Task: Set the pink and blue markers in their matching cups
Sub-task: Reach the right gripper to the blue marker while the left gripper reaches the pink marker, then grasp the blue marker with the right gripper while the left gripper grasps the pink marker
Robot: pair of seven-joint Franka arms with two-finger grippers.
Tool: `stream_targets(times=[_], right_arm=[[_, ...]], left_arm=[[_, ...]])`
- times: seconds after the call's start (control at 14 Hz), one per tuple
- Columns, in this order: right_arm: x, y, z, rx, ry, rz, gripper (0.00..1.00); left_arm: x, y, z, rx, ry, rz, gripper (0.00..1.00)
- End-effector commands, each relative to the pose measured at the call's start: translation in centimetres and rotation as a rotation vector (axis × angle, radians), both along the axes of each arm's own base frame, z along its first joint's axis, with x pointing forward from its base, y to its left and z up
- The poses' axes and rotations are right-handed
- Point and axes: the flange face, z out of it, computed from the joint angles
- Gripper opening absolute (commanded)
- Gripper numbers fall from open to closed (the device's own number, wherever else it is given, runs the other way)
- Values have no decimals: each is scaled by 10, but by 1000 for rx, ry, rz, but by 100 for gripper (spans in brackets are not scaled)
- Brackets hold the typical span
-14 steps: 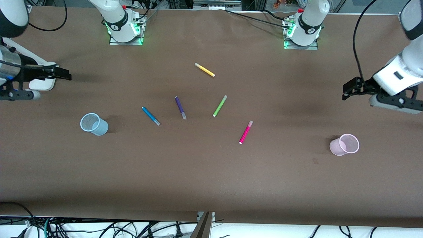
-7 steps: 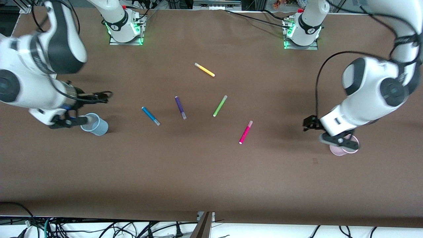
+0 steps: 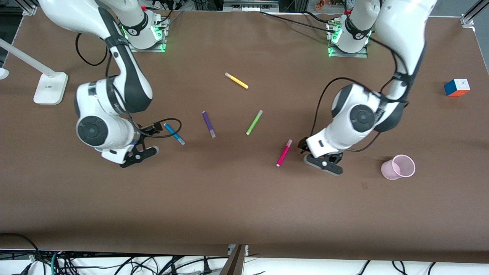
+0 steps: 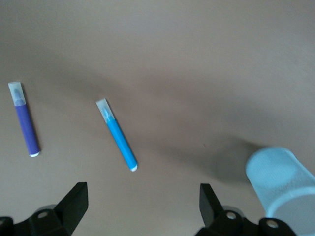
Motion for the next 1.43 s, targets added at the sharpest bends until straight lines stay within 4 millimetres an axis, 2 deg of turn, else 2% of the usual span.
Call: stream_targets(times=[0.0, 0.07, 0.21, 0.36, 0.5, 0.57, 0.71, 0.79, 0.93, 1.07, 1.14, 1.21, 1.29, 1.36], right_arm=[[-6, 15, -26, 21, -7, 72, 100], [-7, 17, -38, 20, 6, 84, 100], [-9, 40, -53, 27, -19, 116, 100], [-11, 46, -74, 26, -22, 129, 100], [-13, 50, -93, 27, -38, 141, 100], [-15, 54, -99, 31, -52, 150, 100], [-21, 53, -113, 36, -70, 152, 100], [-24, 52, -118, 35, -71, 153, 100], [-29, 57, -121, 34, -65, 162, 100], [-35, 59, -126, 30, -54, 172, 100], [-38, 59, -130, 29, -52, 174, 100], [-41, 58, -133, 30, -53, 175, 100], [-44, 60, -137, 29, -50, 180, 100], [-48, 64, -137, 27, -50, 191, 100]], left_arm=[[-7, -21, -28, 57, -13, 16, 100], [-13, -29, -38, 64, 2, 1, 100], [-27, -35, -51, 72, 23, -17, 100], [-35, -37, -59, 76, 36, -10, 100], [-52, -48, -73, 76, 49, 11, 100], [-56, -53, -75, 70, 43, 25, 99], [-61, -60, -77, 72, 48, 27, 89], [-62, -60, -77, 72, 48, 27, 82], [-64, -62, -81, 74, 54, 22, 62], [-67, -66, -86, 75, 58, 18, 50], [-67, -67, -86, 75, 59, 27, 40], [-68, -68, -87, 75, 61, 31, 15], [-67, -67, -86, 76, 62, 33, 0], [-66, -64, -86, 78, 63, 34, 0]])
